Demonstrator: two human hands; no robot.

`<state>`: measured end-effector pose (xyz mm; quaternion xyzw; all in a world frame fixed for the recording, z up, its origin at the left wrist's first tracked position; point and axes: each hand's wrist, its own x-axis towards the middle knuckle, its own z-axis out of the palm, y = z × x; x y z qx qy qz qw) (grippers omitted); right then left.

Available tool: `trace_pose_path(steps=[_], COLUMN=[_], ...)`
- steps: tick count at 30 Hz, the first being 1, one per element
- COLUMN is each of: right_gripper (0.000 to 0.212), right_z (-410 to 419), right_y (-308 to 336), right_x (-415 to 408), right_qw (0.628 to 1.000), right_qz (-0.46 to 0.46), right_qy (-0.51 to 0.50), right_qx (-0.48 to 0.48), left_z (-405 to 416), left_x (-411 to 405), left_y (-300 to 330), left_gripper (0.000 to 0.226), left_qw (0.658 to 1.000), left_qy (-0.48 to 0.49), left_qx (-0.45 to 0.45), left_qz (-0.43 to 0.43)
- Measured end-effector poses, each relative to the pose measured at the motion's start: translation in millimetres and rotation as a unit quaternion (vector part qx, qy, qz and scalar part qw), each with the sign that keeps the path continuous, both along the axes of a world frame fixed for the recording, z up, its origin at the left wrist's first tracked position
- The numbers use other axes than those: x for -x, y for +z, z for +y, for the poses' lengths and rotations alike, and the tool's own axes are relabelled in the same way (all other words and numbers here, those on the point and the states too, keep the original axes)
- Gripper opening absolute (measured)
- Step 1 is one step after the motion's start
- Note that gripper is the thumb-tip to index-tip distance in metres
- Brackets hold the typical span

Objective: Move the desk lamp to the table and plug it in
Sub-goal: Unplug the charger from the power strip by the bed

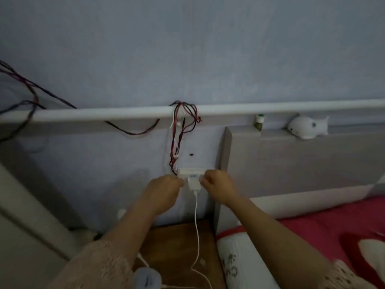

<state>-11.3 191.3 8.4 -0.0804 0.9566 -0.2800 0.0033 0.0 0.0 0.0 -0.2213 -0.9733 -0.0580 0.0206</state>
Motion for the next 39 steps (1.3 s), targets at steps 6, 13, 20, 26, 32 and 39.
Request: trace_pose_path(steps=[6,13,20,26,32,39], right_gripper=[0.046,0.012,0.02,0.026,0.03,0.024], right_z=[1,-13,-15,-17,-18,-24], right_y=[-68,-109,-126,-128,-134,-138], right_x=[38,67,85,94,92,93], right_qw=[0.984,0.814,0.722,0.739,0.743,0.747], right_qz=[-0.107,-0.31,-0.37,-0.378,-0.342,-0.313], right_qy=[-0.086,-0.191,-0.191,-0.175,-0.176,-0.208], right_qx=[0.115,0.454,0.553,0.529,0.548,0.548], left_z=[13,17,21,23,25,22], left_x=[40,82,110,116,117,119], left_y=[-64,-102,-101,-97,-101,-103], left_gripper=[0.044,0.06,0.038,0.018,0.014,0.016], left_qw=[0.999,0.984,0.97,0.97,0.97,0.963], left_qy=[-0.026,-0.075,-0.11,-0.116,-0.113,-0.129], left_qx=[-0.03,-0.015,-0.032,-0.053,-0.028,-0.023], left_qz=[0.02,0.16,0.217,0.208,0.212,0.234])
